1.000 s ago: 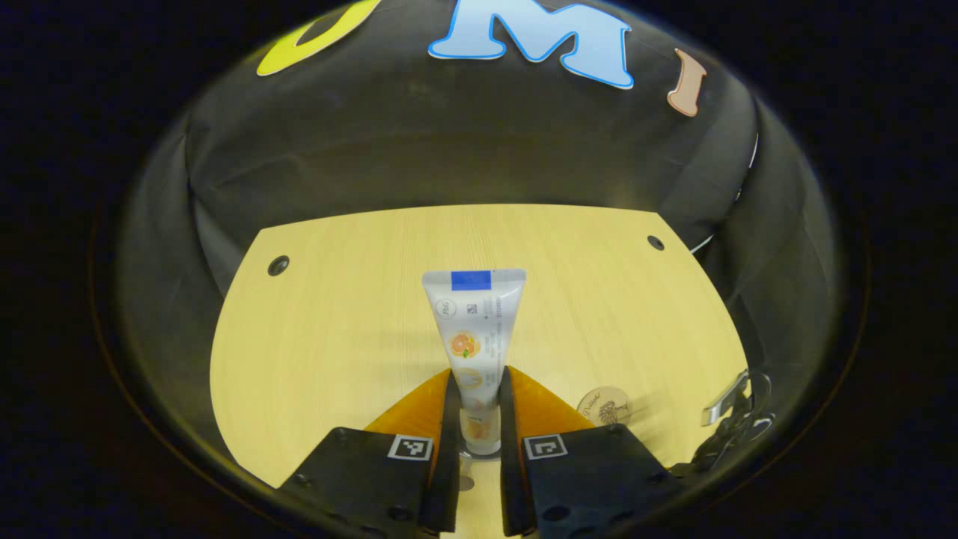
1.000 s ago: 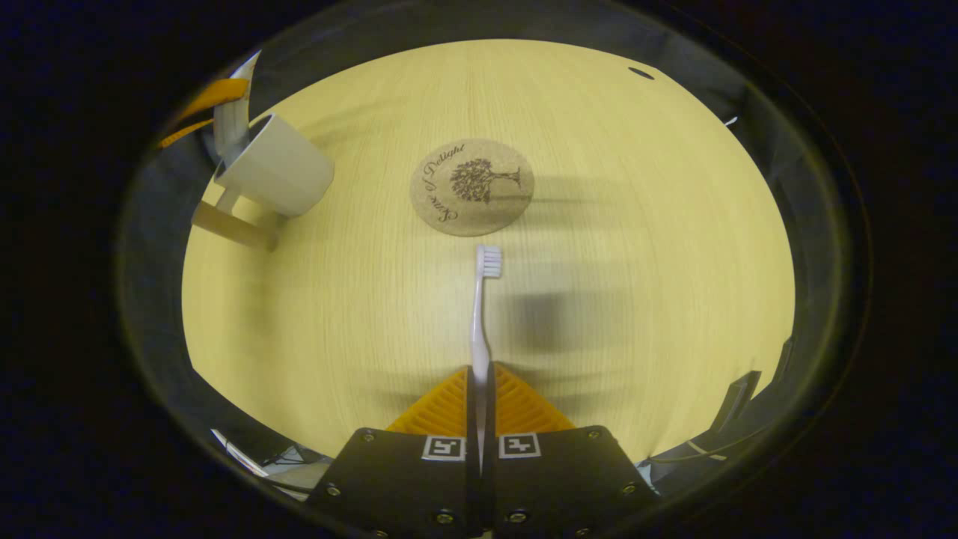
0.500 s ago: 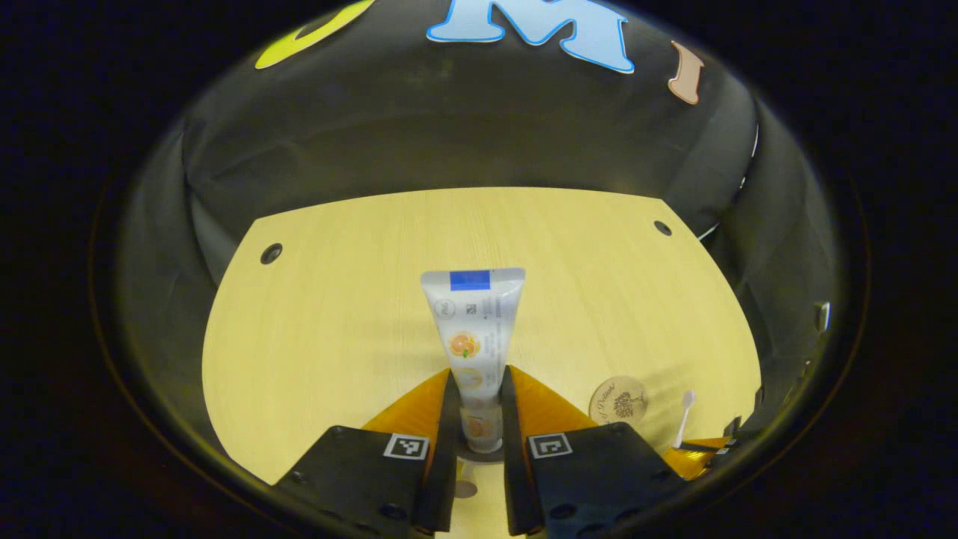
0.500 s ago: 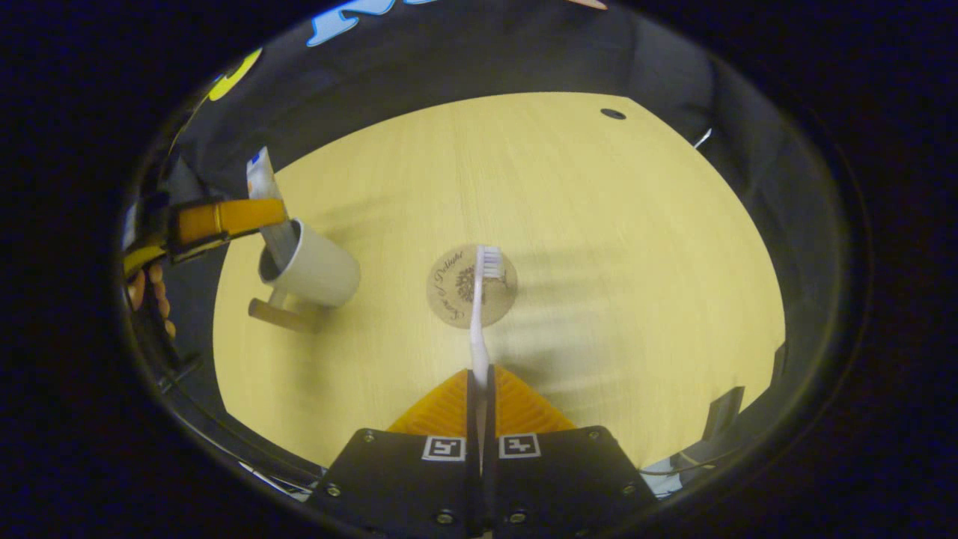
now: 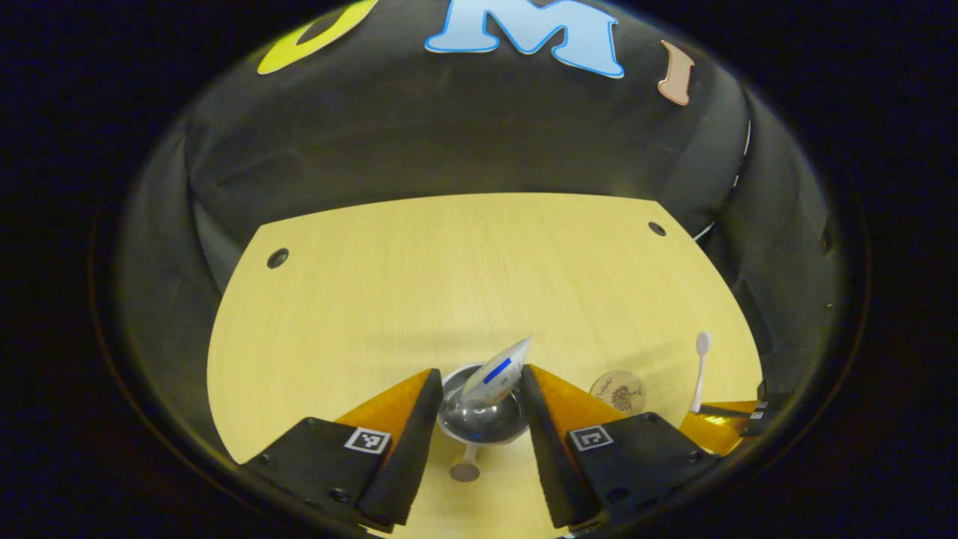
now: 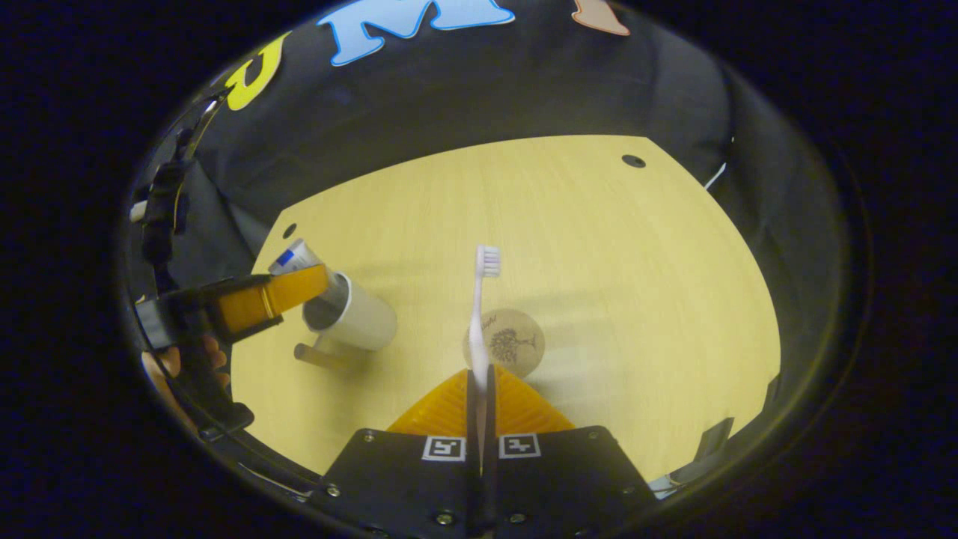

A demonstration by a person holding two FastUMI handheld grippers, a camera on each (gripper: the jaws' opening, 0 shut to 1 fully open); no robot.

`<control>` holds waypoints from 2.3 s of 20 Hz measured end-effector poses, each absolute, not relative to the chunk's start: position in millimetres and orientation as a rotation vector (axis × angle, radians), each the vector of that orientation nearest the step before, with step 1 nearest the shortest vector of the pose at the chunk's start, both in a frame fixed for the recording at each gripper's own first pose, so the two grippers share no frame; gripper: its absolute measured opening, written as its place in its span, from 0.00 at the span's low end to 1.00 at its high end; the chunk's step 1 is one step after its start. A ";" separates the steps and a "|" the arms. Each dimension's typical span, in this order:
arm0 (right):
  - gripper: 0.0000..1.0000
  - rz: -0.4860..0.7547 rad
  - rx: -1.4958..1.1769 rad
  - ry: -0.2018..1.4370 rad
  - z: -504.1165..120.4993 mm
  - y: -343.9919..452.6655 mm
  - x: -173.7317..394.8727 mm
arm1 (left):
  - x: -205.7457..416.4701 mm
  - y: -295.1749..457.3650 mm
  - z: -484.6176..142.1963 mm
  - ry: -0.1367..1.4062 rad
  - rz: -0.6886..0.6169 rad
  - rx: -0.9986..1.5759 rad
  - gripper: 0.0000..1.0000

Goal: Put the toothbrush and toothpaste on the desktop into the cup, then pick up the cup and place it on the coaster on the desktop.

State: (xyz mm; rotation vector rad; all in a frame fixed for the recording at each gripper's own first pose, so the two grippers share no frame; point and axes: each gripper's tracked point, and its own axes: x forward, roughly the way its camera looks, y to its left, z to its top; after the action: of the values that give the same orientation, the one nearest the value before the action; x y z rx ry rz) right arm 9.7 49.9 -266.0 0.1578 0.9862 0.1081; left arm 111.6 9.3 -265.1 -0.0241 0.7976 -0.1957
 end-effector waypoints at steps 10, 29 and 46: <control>0.02 0.209 0.176 0.875 -222.4 105.1 65.5 | 69.3 45.8 -207.3 0.672 -0.151 -0.005 0.78; 0.02 0.225 0.292 0.753 -233.1 187.0 133.8 | -57.3 198.1 -245.2 0.762 0.119 -0.089 0.78; 0.07 0.184 0.190 0.571 -277.8 194.1 95.3 | -77.6 187.7 -274.0 0.803 0.074 -0.041 0.78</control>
State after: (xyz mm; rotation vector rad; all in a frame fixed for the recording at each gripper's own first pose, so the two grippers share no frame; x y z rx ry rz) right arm 95.3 194.1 -277.8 0.1905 0.5707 0.1836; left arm -77.6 187.7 -274.0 -0.0409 0.8031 0.0737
